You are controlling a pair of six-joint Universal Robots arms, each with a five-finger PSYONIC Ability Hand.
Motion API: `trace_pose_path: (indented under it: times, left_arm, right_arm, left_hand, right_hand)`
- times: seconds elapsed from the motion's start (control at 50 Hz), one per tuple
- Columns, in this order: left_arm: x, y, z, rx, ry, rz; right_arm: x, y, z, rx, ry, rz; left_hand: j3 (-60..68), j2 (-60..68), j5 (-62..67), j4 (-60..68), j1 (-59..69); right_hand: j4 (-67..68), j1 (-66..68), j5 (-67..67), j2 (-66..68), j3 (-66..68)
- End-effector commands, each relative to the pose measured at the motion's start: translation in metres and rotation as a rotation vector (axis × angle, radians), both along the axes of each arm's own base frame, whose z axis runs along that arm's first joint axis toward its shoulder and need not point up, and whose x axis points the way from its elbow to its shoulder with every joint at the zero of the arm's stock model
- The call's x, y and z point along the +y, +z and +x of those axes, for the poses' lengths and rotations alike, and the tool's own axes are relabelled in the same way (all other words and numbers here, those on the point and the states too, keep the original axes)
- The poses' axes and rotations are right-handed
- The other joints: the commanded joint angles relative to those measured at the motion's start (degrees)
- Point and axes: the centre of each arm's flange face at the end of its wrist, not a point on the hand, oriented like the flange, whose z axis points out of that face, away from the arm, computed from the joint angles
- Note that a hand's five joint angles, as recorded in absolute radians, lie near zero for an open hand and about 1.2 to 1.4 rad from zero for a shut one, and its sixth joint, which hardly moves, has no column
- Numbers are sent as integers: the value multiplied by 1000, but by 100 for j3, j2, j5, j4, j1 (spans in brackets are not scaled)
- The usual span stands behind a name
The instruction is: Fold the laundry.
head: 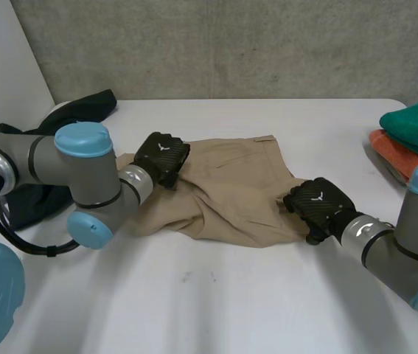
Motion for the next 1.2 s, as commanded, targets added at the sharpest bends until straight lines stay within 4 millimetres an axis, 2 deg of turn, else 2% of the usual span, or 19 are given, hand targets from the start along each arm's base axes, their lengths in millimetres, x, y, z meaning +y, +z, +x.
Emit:
trace_pose_path:
  times: [0.02, 0.1, 0.12, 0.14, 0.26, 0.4, 0.42, 0.48, 0.5, 0.58, 0.64, 0.76, 0.86, 0.94, 0.96, 1.04, 1.12, 1.18, 1.2]
  left_arm:
    - [2, 23, 3, 14, 34, -33]
    - [6, 34, 8, 18, 60, -45]
    - [7, 38, 9, 20, 62, -49]
    - [9, 40, 10, 20, 62, -49]
    - [21, 51, 15, 12, 61, -32]
    - [49, 82, 28, 7, 59, -22]
    - [58, 91, 32, 3, 57, -19]
    - [75, 103, 39, -8, 54, -4]
    - [88, 110, 44, -16, 51, 16]
    - [121, 122, 60, -42, 44, 72]
    - [148, 127, 67, -62, 25, 110]
    - [179, 118, 73, -100, -9, 146]
    - [181, 104, 75, -115, 2, 174]
    - [173, 78, 74, -157, 24, 216]
    - [168, 68, 72, -170, 40, 228]
    - [146, 53, 69, -172, 85, 212]
    - [115, 46, 55, -136, 106, 146]
    - [96, 52, 44, -97, 110, 80]
    - [82, 61, 37, -67, 118, 19]
  right_arm:
    - [-8, -8, 9, 12, 5, -31]
    - [-14, -10, 9, 37, -5, -49]
    - [-15, -9, 9, 45, -5, -56]
    - [-16, -8, 10, 47, -3, -62]
    - [-18, 7, 10, 45, -7, -97]
    - [-6, 62, 2, 37, -18, -125]
    - [-3, 76, 0, 37, -20, -125]
    - [6, 96, -2, 40, -17, -119]
    - [13, 110, -3, 44, -15, -113]
    - [31, 133, -9, 63, -5, -67]
    - [43, 138, -12, 97, 11, -32]
    - [61, 133, -13, 185, 68, 20]
    - [60, 118, -12, 205, 73, 64]
    - [54, 92, -11, 232, 78, 150]
    - [53, 88, -11, 234, 79, 161]
    - [45, 77, -8, 234, 84, 164]
    - [18, 65, -2, 222, 55, 92]
    - [2, 64, 0, 219, 18, 38]
    - [-10, 70, 3, 211, -5, -21]
  left_hand:
    - [1205, 1182, 1362, 1158, 1465]
    - [1205, 1182, 1362, 1158, 1465]
    - [1205, 1182, 1362, 1158, 1465]
    - [1205, 1182, 1362, 1158, 1465]
    - [1205, 1182, 1362, 1158, 1465]
    - [1205, 1182, 1362, 1158, 1465]
    - [1205, 1182, 1362, 1158, 1465]
    - [1205, 1182, 1362, 1158, 1465]
    - [1205, 1182, 1362, 1158, 1465]
    - [1205, 1182, 1362, 1158, 1465]
    - [1205, 1182, 1362, 1158, 1465]
    - [1205, 1182, 1362, 1158, 1465]
    - [1205, 1182, 1362, 1158, 1465]
    - [1205, 1182, 1362, 1158, 1465]
    - [1205, 1182, 1362, 1158, 1465]
    - [1205, 1182, 1362, 1158, 1465]
    - [1205, 1182, 1362, 1158, 1465]
    - [1205, 1182, 1362, 1158, 1465]
    - [1205, 1182, 1362, 1158, 1465]
  right_hand:
    - [1524, 2040, 1663, 1501, 1512]
    - [2786, 3301, 2924, 2762, 2773]
    - [3920, 4436, 4059, 3897, 3908]
    - [4276, 4791, 4415, 4252, 4263]
    - [4279, 4795, 4418, 4256, 4267]
    - [4279, 4795, 4418, 4256, 4267]
    - [4279, 4795, 4418, 4256, 4267]
    - [4279, 4795, 4418, 4256, 4267]
    - [4279, 4795, 4418, 4256, 4267]
    - [4279, 4795, 4418, 4256, 4267]
    - [4279, 4795, 4418, 4256, 4267]
    - [4279, 4795, 4418, 4256, 4267]
    - [4279, 4795, 4418, 4256, 4267]
    - [4279, 4795, 4418, 4256, 4267]
    - [4279, 4795, 4418, 4256, 4267]
    - [4279, 4795, 4418, 4256, 4267]
    - [4279, 4795, 4418, 4256, 4267]
    - [4279, 4795, 4418, 4256, 4267]
    - [4279, 4795, 4418, 4256, 4267]
